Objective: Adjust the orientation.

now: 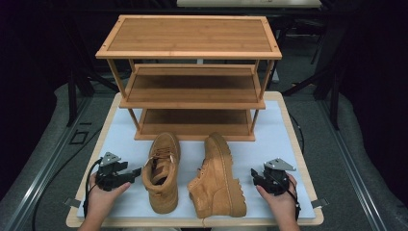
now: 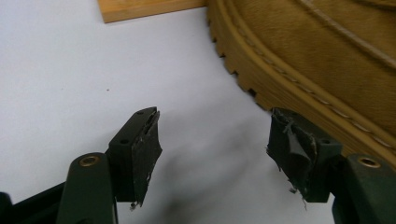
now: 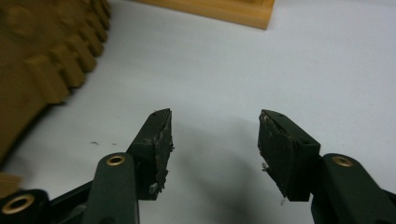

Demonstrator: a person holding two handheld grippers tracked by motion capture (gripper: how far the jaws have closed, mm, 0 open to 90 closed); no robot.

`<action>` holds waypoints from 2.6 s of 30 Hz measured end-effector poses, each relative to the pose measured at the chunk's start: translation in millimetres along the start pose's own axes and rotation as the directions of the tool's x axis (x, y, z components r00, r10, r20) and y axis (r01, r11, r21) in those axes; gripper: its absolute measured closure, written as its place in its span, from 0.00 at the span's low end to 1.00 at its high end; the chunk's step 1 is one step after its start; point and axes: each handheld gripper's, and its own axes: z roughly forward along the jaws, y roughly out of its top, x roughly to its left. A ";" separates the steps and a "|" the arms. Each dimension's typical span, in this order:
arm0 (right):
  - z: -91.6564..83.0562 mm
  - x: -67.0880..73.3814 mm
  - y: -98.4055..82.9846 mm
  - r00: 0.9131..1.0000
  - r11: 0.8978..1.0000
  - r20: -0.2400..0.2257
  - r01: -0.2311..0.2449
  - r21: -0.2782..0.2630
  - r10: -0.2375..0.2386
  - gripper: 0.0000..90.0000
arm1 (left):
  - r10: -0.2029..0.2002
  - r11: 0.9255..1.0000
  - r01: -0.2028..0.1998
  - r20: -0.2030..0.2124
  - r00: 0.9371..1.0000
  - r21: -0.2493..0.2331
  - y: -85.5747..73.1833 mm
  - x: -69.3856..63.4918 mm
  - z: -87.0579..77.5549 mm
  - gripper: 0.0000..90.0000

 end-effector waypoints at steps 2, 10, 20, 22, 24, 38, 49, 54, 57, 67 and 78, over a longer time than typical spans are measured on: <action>-5.1 -0.7 -1.0 1.000 1.000 -0.021 -0.022 -0.018 0.021 0.51 | -0.016 1.000 0.016 0.015 1.000 -0.004 -0.4 -1.9 -3.6 0.40; -11.4 -5.1 -3.9 0.996 0.996 -0.029 -0.089 -0.028 0.088 0.52 | -0.036 0.999 0.038 0.053 0.998 -0.028 0.2 -7.7 -16.2 0.47; -11.5 -6.7 -4.2 0.994 0.995 -0.041 -0.099 -0.031 0.097 0.52 | -0.054 0.998 0.057 0.073 0.996 -0.036 8.6 -15.0 -30.5 0.54; -12.2 -7.2 -4.0 0.994 0.994 -0.036 -0.100 -0.033 0.099 0.52 | -0.058 0.997 0.060 0.065 0.996 -0.040 9.8 -16.6 -32.6 0.53; -12.4 -7.0 -3.8 0.994 0.994 -0.040 -0.102 -0.033 0.101 0.52 | -0.065 0.997 0.068 0.075 0.995 -0.036 14.4 -20.4 -40.2 0.53; -11.9 -7.0 -3.6 0.991 0.992 -0.047 -0.124 -0.031 0.123 0.51 | -0.065 0.994 0.078 0.152 0.986 -0.078 43.0 -46.0 -84.9 0.56; -11.9 -6.4 -3.2 0.990 0.991 -0.049 -0.132 -0.031 0.130 0.51 | -0.048 0.994 0.066 0.202 0.978 -0.085 57.7 -71.7 -92.8 0.52; -11.8 -6.5 -3.3 0.990 0.991 -0.048 -0.132 -0.030 0.131 0.51 | -0.035 0.997 0.046 0.172 0.984 -0.056 58.2 -78.3 -79.0 0.57; -11.4 -6.8 -3.5 0.990 0.991 -0.048 -0.133 -0.028 0.131 0.51 | -0.028 0.998 0.037 0.165 0.986 -0.051 57.1 -79.2 -75.6 0.62; -10.5 -7.8 -4.1 0.989 0.990 -0.051 -0.139 -0.025 0.138 0.51 | -0.004 0.998 0.014 0.147 0.989 -0.067 55.7 -83.6 -73.0 0.83; -12.0 -12.5 -5.3 0.984 0.985 -0.057 -0.170 -0.040 0.168 0.51 | -0.035 0.998 0.041 0.120 0.992 -0.049 48.1 -44.2 -90.0 0.91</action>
